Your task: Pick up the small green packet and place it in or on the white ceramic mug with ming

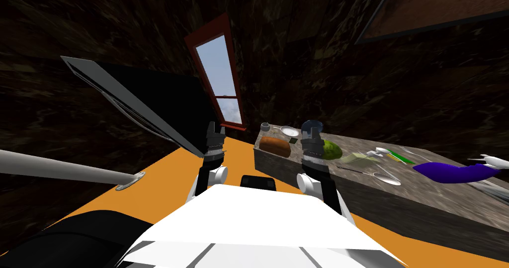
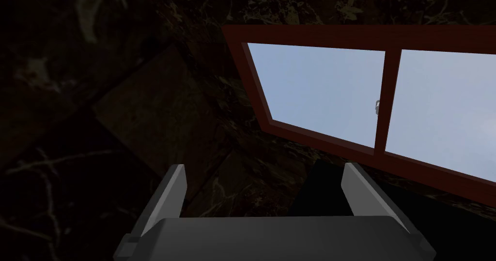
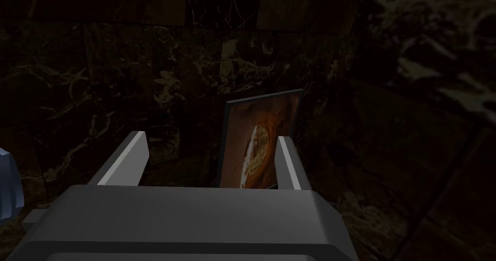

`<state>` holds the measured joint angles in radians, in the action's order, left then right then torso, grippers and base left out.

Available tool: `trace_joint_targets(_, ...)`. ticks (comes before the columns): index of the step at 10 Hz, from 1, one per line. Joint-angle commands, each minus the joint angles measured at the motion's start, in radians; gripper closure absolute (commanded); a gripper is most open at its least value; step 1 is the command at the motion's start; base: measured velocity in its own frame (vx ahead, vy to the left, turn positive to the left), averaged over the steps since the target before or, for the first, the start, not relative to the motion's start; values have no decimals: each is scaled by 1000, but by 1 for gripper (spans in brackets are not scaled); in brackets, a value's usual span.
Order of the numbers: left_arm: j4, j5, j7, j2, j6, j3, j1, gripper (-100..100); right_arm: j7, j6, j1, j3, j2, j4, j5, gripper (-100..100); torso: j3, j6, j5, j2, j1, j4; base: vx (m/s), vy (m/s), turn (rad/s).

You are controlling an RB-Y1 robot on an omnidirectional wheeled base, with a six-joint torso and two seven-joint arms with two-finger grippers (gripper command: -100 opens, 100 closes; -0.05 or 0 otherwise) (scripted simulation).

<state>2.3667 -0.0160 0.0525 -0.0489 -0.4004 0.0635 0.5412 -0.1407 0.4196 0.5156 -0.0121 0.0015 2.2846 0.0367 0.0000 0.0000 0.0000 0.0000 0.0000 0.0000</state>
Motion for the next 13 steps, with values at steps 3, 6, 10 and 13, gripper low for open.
trace_joint_targets(3, 0, 0, 0, 0, 0, 0, 0, 0, -7, -18, -4, -42, -81, -13, -6, -100, 1, 0, 0, 1, 1, 0, -16, 20, -11)
trace_joint_targets(6, 0, 0, 0, 0, 0, 0, 0, 0, -19, -46, -11, -107, -159, -36, -17, -100, 1, 0, 1, 2, 2, 0, -29, 47, -17)
trace_joint_targets(10, 0, 0, 0, 0, 0, 0, 0, 0, -42, -96, -27, -214, -257, -82, -40, -100, 1, 0, 1, 2, 3, 1, -32, 56, -9)
trace_joint_targets(13, 0, 0, 0, 0, 0, 0, 0, 0, -68, -138, -42, -294, -322, -129, -66, -100, 1, 0, 1, 1, 4, 0, -25, 74, 10)
